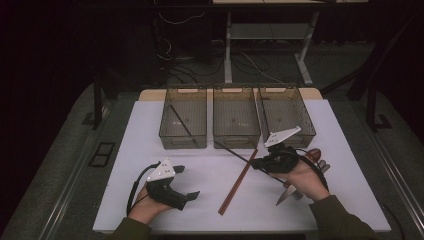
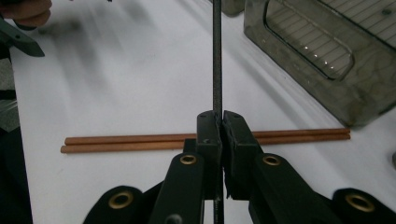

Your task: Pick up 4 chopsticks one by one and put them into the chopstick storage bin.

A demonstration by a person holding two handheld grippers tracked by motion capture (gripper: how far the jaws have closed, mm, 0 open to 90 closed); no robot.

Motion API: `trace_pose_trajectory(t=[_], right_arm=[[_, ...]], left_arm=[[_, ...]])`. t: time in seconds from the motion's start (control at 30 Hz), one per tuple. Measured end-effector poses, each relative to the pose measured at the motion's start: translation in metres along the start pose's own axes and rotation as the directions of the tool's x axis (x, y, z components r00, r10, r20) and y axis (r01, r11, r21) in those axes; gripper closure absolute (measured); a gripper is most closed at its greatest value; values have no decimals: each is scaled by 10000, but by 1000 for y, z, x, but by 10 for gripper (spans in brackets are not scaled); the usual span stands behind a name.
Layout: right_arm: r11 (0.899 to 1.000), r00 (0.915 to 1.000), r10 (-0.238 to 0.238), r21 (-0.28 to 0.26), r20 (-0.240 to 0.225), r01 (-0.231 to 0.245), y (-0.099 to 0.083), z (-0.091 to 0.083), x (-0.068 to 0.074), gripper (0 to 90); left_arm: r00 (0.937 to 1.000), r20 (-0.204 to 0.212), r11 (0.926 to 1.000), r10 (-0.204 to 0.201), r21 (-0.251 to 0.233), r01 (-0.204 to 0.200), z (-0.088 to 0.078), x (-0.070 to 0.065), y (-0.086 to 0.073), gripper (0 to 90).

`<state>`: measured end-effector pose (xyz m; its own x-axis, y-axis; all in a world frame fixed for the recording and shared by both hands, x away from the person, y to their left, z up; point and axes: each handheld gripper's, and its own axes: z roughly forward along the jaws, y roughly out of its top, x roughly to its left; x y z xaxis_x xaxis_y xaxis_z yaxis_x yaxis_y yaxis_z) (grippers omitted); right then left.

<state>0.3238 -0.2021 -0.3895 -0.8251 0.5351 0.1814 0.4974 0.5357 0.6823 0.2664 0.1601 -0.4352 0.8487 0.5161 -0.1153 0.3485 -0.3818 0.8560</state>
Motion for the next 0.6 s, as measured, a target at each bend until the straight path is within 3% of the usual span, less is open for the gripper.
trace_pose_trajectory(t=[0.6], right_arm=[[9989, 9995, 297, -354, 144, -291, 30, 2, -6, 853]], left_arm=[[10000, -3, 10000, -39, -35, 39, 0, 1, -1, 0]])
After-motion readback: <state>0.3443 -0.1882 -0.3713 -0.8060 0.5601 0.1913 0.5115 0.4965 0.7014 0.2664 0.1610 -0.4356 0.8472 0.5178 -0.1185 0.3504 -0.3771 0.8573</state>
